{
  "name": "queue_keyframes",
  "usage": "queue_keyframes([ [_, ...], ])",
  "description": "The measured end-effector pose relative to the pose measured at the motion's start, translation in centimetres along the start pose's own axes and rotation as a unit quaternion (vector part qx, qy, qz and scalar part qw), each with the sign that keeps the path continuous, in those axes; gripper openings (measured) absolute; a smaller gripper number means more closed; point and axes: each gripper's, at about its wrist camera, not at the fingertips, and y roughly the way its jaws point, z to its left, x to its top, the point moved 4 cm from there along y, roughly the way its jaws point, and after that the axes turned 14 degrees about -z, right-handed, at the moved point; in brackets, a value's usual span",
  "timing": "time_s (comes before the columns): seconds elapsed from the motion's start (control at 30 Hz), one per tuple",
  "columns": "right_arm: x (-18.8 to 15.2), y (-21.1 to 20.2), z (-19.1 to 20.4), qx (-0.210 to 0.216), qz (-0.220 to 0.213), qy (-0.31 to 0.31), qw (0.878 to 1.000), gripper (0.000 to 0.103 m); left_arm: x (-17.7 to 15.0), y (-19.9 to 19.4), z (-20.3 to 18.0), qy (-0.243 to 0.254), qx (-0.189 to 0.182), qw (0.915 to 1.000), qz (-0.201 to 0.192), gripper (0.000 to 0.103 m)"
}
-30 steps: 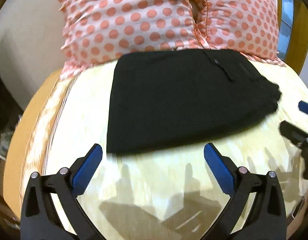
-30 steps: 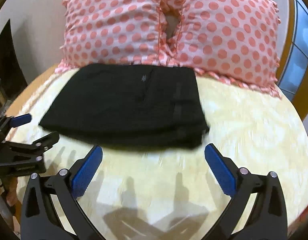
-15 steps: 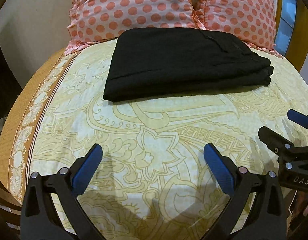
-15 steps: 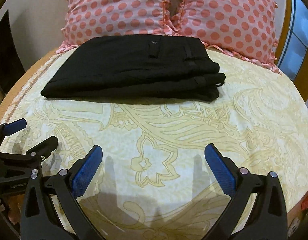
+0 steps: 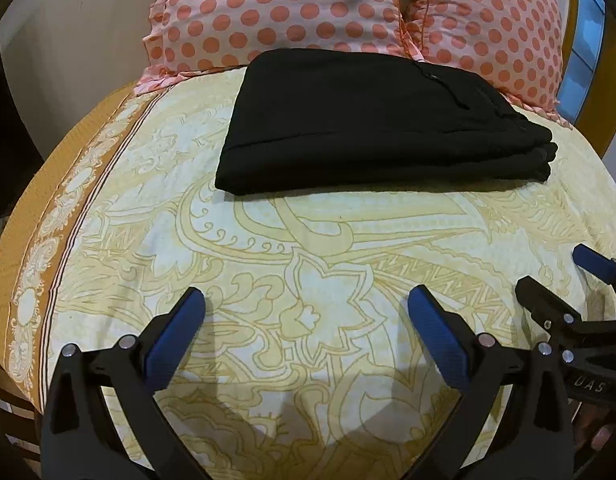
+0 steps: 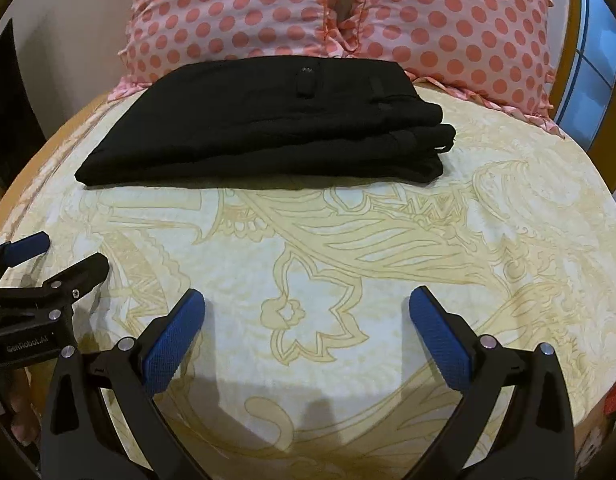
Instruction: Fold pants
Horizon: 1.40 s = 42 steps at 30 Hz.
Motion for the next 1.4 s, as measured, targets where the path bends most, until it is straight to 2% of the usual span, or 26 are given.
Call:
queue_keyframes([
  [0.47,-0.02,-0.06,-0.07,0.002,-0.005,0.0,1.0,0.102,-0.22,-0.3,-0.06,-0.007,0.007,0.9998,-0.015,0.101],
  [1.4,-0.03,-0.04,0.01,0.0,-0.005,0.001,1.0,0.102,-0.22,-0.28,-0.17,-0.007,0.006,0.9999,-0.014,0.101],
])
